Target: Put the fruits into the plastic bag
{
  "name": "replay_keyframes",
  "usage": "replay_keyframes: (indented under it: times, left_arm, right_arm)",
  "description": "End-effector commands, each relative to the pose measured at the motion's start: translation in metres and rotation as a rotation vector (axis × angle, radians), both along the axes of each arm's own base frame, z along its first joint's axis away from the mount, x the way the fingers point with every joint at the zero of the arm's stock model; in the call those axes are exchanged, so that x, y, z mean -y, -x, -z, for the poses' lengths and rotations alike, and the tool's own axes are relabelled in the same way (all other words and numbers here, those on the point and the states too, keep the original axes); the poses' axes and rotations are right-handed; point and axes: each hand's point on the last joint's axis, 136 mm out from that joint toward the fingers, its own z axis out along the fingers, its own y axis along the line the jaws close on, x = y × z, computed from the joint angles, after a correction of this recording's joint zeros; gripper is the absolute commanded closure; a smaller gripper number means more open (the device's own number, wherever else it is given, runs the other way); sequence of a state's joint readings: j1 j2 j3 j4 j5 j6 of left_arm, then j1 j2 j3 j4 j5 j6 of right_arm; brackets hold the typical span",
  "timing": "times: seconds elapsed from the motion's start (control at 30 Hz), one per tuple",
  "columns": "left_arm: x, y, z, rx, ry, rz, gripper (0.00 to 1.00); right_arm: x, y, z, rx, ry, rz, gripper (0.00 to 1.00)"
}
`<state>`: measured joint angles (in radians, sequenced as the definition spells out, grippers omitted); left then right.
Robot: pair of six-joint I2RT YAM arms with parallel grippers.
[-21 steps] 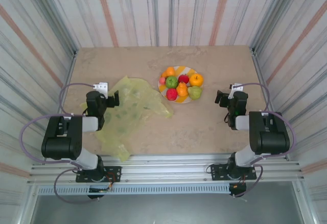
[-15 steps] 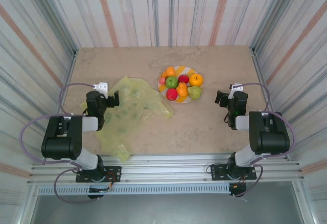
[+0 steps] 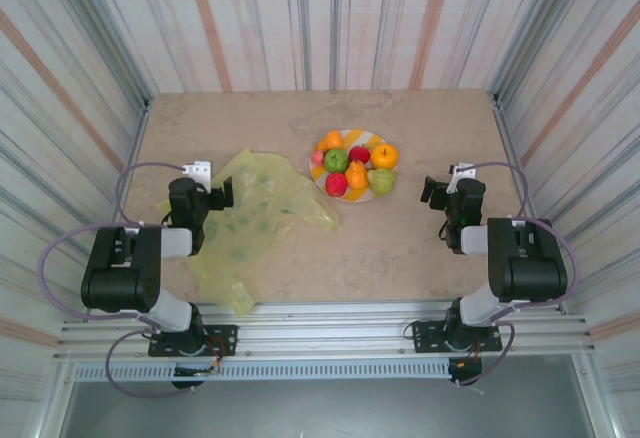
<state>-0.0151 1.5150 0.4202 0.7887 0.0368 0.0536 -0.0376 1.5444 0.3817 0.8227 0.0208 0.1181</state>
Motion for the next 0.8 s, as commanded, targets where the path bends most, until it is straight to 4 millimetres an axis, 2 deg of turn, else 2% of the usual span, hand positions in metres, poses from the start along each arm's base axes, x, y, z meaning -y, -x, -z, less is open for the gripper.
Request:
replay_keyframes:
  times: [0.0,0.63,0.77]
  left_arm:
    - [0.002,0.003,0.002,-0.004,-0.015,0.015,0.01]
    - [0.003,0.003,0.002,-0.002,-0.015,0.017,0.01]
    - [0.000,0.006,-0.015,0.004,-0.015,-0.002,0.01]
  right_arm:
    - [-0.002,-0.005,-0.008,0.022,0.021,-0.024,0.01]
    - [0.001,-0.005,-0.009,0.027,0.030,-0.003,0.01]
    - [0.007,-0.001,-0.023,0.044,0.056,0.059,0.01]
